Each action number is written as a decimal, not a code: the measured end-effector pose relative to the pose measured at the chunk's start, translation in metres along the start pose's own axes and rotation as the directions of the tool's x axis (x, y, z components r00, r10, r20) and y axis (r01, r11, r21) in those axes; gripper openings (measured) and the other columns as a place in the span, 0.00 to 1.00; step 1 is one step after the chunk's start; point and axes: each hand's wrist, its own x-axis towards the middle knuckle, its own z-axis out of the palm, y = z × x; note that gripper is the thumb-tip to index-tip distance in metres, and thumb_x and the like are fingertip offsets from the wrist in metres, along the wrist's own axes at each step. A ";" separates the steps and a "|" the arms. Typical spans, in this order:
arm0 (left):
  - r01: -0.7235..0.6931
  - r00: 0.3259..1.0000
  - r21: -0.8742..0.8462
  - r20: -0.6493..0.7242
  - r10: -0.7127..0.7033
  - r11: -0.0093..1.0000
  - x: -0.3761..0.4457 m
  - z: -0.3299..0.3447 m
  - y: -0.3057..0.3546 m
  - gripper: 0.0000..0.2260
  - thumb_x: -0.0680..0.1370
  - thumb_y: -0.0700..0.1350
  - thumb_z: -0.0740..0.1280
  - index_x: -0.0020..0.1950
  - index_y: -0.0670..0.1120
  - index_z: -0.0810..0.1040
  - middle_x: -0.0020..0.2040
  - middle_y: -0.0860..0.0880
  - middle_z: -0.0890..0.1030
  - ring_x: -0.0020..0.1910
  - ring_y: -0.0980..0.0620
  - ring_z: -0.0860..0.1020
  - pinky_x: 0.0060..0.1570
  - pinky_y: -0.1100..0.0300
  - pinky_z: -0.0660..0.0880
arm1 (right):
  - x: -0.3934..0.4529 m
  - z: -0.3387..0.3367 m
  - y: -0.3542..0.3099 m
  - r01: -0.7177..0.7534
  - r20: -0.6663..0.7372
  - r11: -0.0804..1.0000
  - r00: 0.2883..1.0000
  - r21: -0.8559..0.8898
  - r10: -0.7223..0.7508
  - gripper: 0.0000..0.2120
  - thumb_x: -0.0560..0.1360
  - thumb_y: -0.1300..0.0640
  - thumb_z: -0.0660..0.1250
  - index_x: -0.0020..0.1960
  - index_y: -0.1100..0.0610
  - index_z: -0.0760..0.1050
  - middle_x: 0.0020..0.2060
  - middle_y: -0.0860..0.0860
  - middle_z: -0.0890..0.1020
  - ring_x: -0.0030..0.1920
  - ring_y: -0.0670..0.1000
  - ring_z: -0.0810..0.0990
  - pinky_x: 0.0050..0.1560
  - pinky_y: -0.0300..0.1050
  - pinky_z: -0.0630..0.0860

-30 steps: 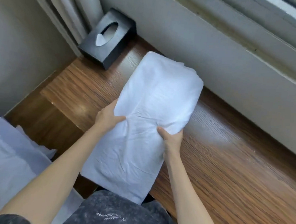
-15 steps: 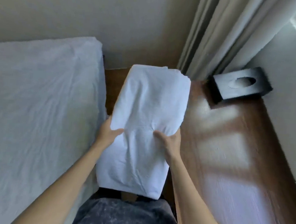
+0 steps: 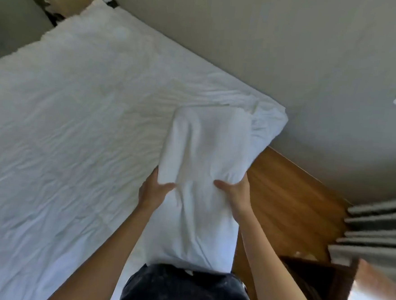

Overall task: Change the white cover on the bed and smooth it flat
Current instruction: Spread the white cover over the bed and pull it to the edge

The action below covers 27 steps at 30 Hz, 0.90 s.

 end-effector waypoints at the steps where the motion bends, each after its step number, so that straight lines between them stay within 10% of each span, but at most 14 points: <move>1: 0.021 0.999 -0.035 -0.033 -0.022 0.999 0.009 -0.014 -0.004 0.37 0.61 0.56 0.68 0.71 0.52 0.70 0.62 0.50 0.78 0.60 0.45 0.76 0.59 0.51 0.73 | 0.013 0.021 -0.006 -0.007 0.041 1.000 0.999 -0.027 0.008 0.38 0.60 0.60 0.79 0.67 0.50 0.69 0.58 0.48 0.80 0.57 0.52 0.79 0.60 0.57 0.77; 8: 0.129 0.950 -0.229 -0.250 -0.187 0.965 0.053 -0.094 -0.022 0.37 0.63 0.57 0.69 0.72 0.53 0.69 0.64 0.51 0.78 0.61 0.48 0.76 0.62 0.49 0.73 | 0.087 0.149 -0.047 0.001 0.309 0.987 0.950 -0.161 0.049 0.38 0.59 0.65 0.79 0.67 0.55 0.70 0.57 0.52 0.81 0.56 0.54 0.81 0.58 0.58 0.78; 13: 0.153 0.877 -0.353 -0.381 -0.291 0.923 0.096 -0.134 -0.021 0.36 0.62 0.58 0.72 0.70 0.54 0.71 0.62 0.51 0.79 0.60 0.47 0.78 0.60 0.46 0.74 | 0.142 0.229 -0.087 0.091 0.497 0.979 0.868 -0.183 0.012 0.32 0.63 0.74 0.75 0.62 0.54 0.70 0.50 0.46 0.81 0.49 0.44 0.81 0.48 0.34 0.78; 19: 0.083 0.733 -0.699 -0.440 -0.518 0.710 0.180 -0.183 -0.018 0.34 0.71 0.36 0.74 0.75 0.46 0.67 0.64 0.44 0.76 0.62 0.44 0.76 0.65 0.45 0.72 | 0.240 0.331 -0.136 0.118 0.598 0.917 0.788 -0.382 0.148 0.38 0.69 0.70 0.72 0.74 0.61 0.59 0.66 0.58 0.73 0.64 0.58 0.74 0.62 0.50 0.72; 27: 0.432 0.557 -0.431 -0.564 -0.610 0.792 0.245 -0.159 -0.051 0.25 0.76 0.43 0.69 0.72 0.47 0.68 0.70 0.40 0.70 0.69 0.40 0.67 0.66 0.47 0.67 | 0.343 0.369 -0.079 0.291 0.586 0.667 0.765 -0.686 0.268 0.31 0.74 0.56 0.70 0.73 0.57 0.62 0.67 0.58 0.72 0.65 0.57 0.73 0.63 0.48 0.69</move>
